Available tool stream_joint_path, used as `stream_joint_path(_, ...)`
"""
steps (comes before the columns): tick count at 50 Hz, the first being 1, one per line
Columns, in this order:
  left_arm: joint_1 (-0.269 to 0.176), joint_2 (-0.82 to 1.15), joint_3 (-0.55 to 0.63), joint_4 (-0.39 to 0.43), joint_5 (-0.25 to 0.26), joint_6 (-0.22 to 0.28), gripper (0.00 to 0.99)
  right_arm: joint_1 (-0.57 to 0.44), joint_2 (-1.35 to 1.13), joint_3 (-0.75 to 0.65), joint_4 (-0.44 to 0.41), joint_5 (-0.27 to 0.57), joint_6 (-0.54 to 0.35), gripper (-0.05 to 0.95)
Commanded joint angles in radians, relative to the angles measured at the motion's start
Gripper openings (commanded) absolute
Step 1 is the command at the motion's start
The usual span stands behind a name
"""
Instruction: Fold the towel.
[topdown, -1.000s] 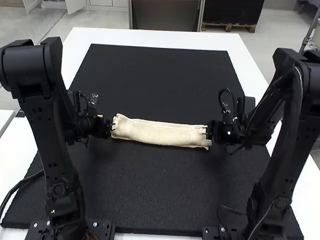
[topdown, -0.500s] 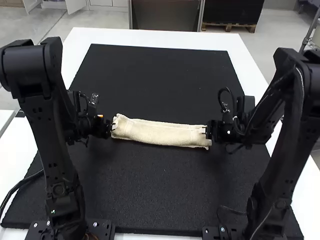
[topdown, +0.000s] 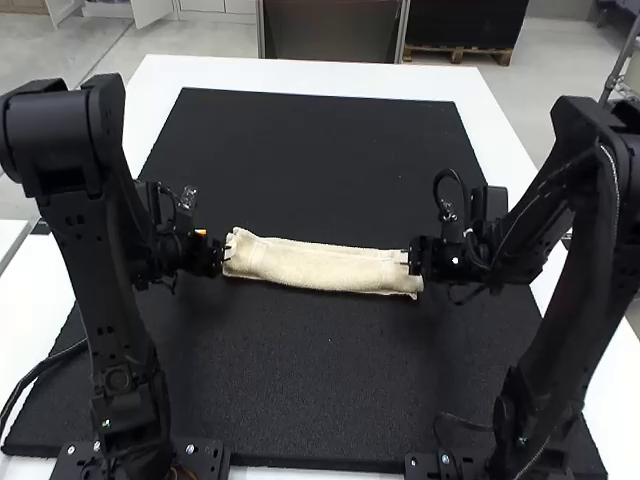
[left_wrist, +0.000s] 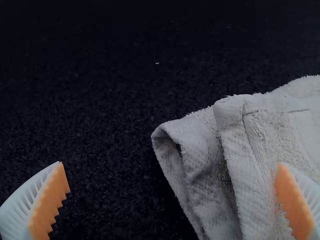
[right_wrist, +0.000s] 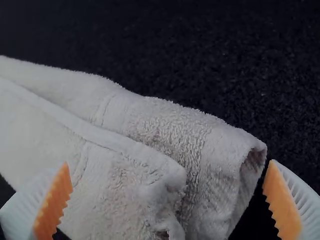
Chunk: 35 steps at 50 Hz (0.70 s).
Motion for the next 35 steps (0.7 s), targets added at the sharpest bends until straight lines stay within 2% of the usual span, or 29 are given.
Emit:
stream_joint_path(1,0.011,-0.021,-0.02,0.008,0.025,0.01,0.961,0.008,-0.015,-0.004,0.004,-0.019,0.01,0.82)
stream_joint_path(7,0.02,-0.021,-0.02,0.01,0.035,0.009,0.961,0.008,-0.008,-0.001,0.003,-0.027,0.015,0.71)
stream_joint_path(13,0.043,-0.027,-0.019,0.013,0.04,0.007,0.961,0.008,0.002,-0.001,0.0,-0.027,0.016,0.69)
stream_joint_path(23,0.078,-0.032,-0.015,0.016,0.048,0.007,0.961,0.007,0.032,-0.002,0.0,-0.018,0.01,0.69)
stream_joint_path(35,0.092,-0.033,-0.015,0.016,0.061,0.007,0.961,0.008,0.046,-0.002,0.001,-0.016,0.006,0.74)
